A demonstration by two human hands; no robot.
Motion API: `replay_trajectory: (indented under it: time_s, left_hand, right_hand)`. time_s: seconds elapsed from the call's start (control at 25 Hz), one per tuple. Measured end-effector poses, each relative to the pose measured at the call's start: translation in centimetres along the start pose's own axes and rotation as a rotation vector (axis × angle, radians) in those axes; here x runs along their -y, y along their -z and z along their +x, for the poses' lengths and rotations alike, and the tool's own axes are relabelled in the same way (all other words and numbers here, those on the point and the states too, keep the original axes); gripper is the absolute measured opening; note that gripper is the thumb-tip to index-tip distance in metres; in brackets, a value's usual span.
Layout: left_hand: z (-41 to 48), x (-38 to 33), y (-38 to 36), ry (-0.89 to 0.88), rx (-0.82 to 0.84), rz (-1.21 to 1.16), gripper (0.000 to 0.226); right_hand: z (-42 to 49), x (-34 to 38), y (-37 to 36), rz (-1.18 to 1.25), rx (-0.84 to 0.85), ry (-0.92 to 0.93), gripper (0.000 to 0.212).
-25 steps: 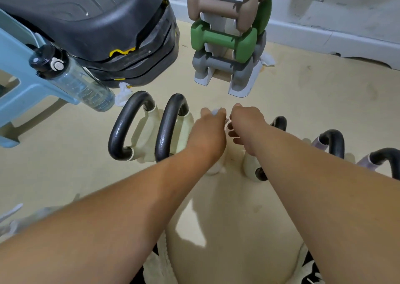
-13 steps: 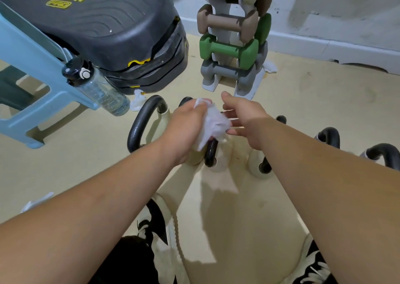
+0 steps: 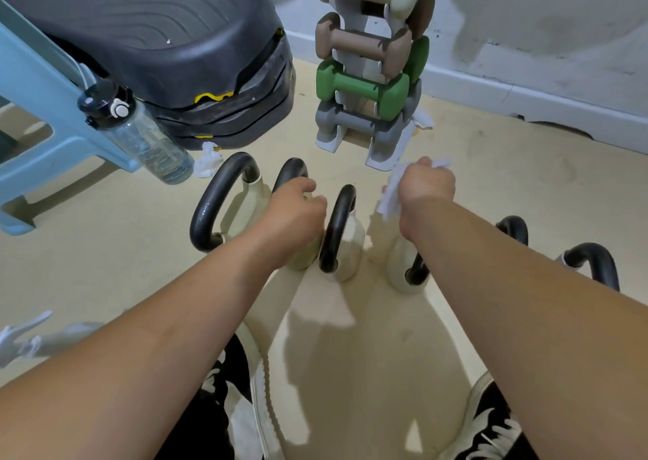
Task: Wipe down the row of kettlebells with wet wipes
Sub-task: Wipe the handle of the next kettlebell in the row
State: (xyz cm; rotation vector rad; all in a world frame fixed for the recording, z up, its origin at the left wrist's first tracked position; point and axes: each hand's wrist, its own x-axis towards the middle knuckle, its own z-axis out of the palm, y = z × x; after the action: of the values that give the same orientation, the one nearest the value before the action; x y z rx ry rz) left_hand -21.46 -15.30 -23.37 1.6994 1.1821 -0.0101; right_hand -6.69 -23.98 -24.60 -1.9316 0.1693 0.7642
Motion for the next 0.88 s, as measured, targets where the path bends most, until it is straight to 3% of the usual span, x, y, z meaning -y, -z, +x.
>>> replay_trajectory:
  time_s: [0.08,0.16,0.24,0.32,0.56,0.68,0.8,0.88]
  left_hand:
    - [0.6,1.0,-1.0,-0.014,0.026,0.104,0.038]
    - [0.8,1.8,-2.0,-0.037,0.107,0.165,0.023]
    - [1.1,2.9,-2.3,-0.046,0.193,0.104,0.026]
    - [1.1,4.3,-2.3,-0.015,0.194,-0.021,0.026]
    - [1.8,5.5,-2.9,0.092,0.170,-0.167,0.043]
    - [1.4,6.0,-2.9,0.076,0.153,-0.149,0.038]
    - [0.8,6.9,-3.1,0.063,0.151,-0.204,0.021]
    - [0.3,8.1,-3.1,0.073,0.187,-0.226,0.024]
  right_hand:
    - [-0.1,0.0,-1.2,0.046,-0.026,0.072,0.040]
    - [-1.4,-1.3,-4.1,-0.115,0.128,0.108,0.044]
    - [-2.5,-3.3,-7.2,-0.255,0.310,0.229,0.054]
    - [-1.8,-4.8,-9.0,-0.384,0.311,0.305,0.059]
    - [2.5,-1.3,-7.8,-0.440,0.336,0.043,0.045]
    - [0.6,-3.3,-7.5,-0.456,0.303,0.254,0.046]
    - [-3.4,-7.6,-7.6,-0.469,0.280,0.534,0.064]
    - [-5.3,-9.8,-7.1,-0.529,0.298,0.602,0.071]
